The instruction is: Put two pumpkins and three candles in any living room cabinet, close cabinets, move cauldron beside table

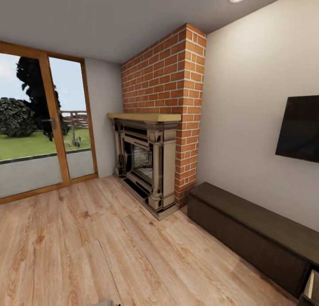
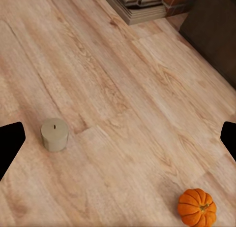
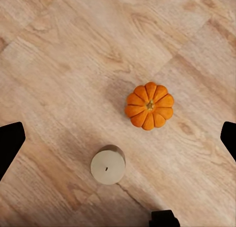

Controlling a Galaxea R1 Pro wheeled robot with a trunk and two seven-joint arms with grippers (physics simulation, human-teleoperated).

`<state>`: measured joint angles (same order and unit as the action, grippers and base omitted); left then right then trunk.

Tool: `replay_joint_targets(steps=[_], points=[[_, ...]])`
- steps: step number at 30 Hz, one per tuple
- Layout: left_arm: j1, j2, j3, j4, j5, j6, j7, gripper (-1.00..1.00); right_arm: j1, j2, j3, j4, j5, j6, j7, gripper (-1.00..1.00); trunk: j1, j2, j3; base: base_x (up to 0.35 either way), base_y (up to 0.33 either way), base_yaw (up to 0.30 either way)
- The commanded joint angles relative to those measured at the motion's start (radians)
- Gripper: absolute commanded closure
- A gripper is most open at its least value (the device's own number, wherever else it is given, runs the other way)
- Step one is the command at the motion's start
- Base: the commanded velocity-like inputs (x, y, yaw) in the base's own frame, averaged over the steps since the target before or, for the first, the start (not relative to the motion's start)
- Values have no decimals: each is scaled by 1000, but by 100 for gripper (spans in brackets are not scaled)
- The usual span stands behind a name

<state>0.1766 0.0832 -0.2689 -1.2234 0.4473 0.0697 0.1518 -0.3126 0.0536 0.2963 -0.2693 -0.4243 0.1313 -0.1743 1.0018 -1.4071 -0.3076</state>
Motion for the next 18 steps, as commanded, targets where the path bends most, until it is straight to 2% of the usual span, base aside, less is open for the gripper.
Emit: replay_joint_targets(steps=[1,18], points=[[0,1,-3,-3,8,3,8,-100,0,1,8,-2,-7,5,-8,-100,4,-8,-4,0,0,0],[0,1,-3,-3,9,3,8,-100,0,15,6,-2,-8,5,-8,-100,69,-127,-58,0,0,0]])
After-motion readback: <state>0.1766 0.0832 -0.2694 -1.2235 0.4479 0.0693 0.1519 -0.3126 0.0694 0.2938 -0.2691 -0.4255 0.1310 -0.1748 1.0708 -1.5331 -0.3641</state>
